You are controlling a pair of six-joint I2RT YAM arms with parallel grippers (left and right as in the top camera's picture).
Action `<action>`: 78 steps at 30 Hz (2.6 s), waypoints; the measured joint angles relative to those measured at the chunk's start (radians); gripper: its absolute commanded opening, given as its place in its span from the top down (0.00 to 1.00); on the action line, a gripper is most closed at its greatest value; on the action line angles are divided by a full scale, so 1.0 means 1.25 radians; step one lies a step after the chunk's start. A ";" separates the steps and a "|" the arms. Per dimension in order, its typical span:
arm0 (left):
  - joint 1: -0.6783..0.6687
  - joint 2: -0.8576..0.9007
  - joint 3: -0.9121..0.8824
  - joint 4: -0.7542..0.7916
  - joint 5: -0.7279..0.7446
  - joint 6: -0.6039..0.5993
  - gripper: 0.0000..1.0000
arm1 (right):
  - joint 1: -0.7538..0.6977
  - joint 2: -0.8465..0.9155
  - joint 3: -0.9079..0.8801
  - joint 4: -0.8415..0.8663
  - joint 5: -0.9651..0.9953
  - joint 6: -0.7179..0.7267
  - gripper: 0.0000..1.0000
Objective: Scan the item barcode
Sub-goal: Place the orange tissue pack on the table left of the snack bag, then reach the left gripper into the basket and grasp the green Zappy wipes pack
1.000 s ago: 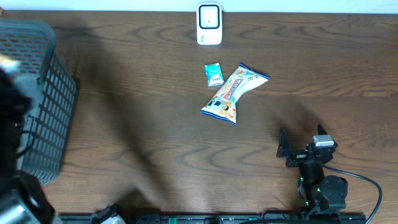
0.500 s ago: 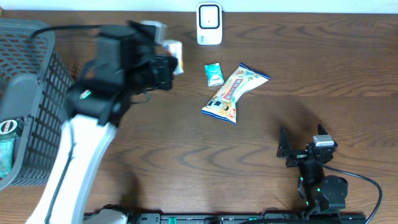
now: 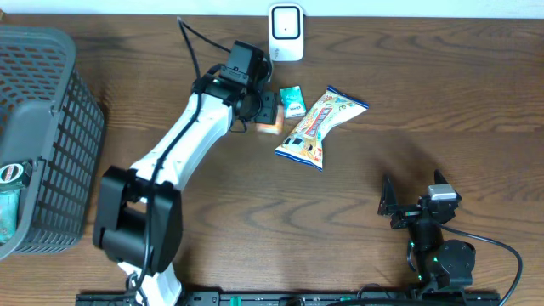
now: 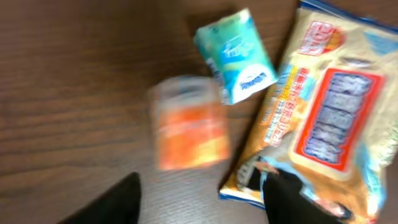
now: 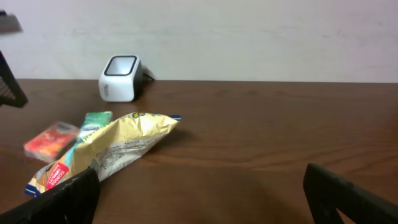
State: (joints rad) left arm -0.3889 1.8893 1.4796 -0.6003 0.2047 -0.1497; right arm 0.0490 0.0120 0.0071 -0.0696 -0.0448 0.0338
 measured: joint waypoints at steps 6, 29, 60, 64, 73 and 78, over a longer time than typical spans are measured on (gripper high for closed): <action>0.004 -0.028 0.000 0.004 -0.001 -0.003 0.32 | 0.000 0.000 0.000 0.000 0.000 0.000 0.01; 0.783 -0.418 0.018 -0.091 -0.489 0.077 0.26 | 0.000 0.000 0.000 0.000 0.000 0.000 0.01; 1.012 -0.024 -0.112 -0.061 -0.435 0.397 0.22 | 0.000 0.000 0.000 0.000 0.000 0.000 0.01; 1.035 -0.019 -0.112 -0.056 -0.414 0.425 0.22 | 0.000 0.000 0.000 0.000 0.000 0.000 0.01; 1.042 -0.019 -0.154 0.011 -0.362 0.478 0.22 | 0.000 0.000 0.000 0.000 0.000 0.000 0.01; 1.068 -0.019 -0.183 0.042 -0.354 0.486 0.33 | 0.000 0.000 0.000 0.000 0.000 0.000 0.01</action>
State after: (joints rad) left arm 0.9459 1.8656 1.2507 -0.5472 -0.2379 0.4576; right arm 0.0490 0.0120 0.0071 -0.0696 -0.0448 0.0338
